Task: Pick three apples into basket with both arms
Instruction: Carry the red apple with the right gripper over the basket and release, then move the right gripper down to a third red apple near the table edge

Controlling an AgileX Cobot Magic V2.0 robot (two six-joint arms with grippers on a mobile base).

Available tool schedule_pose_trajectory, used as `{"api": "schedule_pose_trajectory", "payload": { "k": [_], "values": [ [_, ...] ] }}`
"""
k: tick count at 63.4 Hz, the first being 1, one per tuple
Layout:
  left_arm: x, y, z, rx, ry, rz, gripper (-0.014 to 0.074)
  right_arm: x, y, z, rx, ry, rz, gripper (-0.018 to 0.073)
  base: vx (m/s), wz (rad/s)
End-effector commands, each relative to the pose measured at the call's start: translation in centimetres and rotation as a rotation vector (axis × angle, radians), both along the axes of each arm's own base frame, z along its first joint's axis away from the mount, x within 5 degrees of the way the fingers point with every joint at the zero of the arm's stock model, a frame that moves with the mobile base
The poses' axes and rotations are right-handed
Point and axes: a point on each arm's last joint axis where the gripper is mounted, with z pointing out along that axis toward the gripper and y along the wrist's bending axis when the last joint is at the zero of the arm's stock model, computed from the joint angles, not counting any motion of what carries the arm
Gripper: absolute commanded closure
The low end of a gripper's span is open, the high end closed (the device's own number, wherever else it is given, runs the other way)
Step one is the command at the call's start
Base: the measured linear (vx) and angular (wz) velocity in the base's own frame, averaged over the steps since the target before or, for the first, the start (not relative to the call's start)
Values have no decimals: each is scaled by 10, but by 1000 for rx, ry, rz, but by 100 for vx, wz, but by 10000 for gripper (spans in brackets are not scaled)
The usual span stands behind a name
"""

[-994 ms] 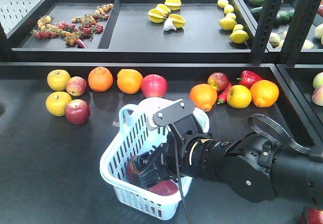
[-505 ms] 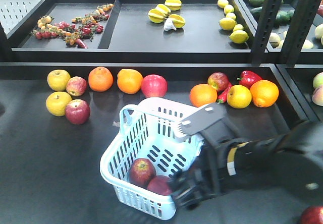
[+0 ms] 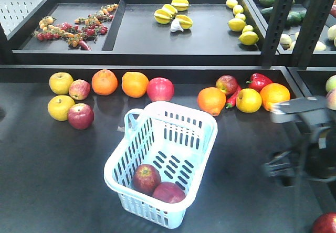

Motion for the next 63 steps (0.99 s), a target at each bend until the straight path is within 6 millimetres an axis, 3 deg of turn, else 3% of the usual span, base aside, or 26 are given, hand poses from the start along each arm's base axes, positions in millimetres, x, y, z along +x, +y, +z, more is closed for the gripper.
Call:
{"api": "schedule_pose_trajectory", "payload": {
  "k": [1, 9, 18, 45, 63],
  "values": [
    [1, -1, 13, -9, -81, -13, 7, -1, -22, 7, -26, -30, -46, -22, 0, 0],
    [1, -1, 13, -9, -81, -13, 7, -12, -48, -14, -34, 48, -155, -22, 0, 0],
    [1, -1, 13, -9, -81, -13, 7, -25, -62, -35, -24, 99, -235, -22, 0, 0],
    [1, -1, 13, -9, -81, -13, 7, -31, -89, -37, -17, 103, -391, -22, 0, 0],
    [1, -1, 13, -9, -81, -13, 7, -31, -91, -43, -18, 101, -394, -22, 0, 0]
  ]
}}
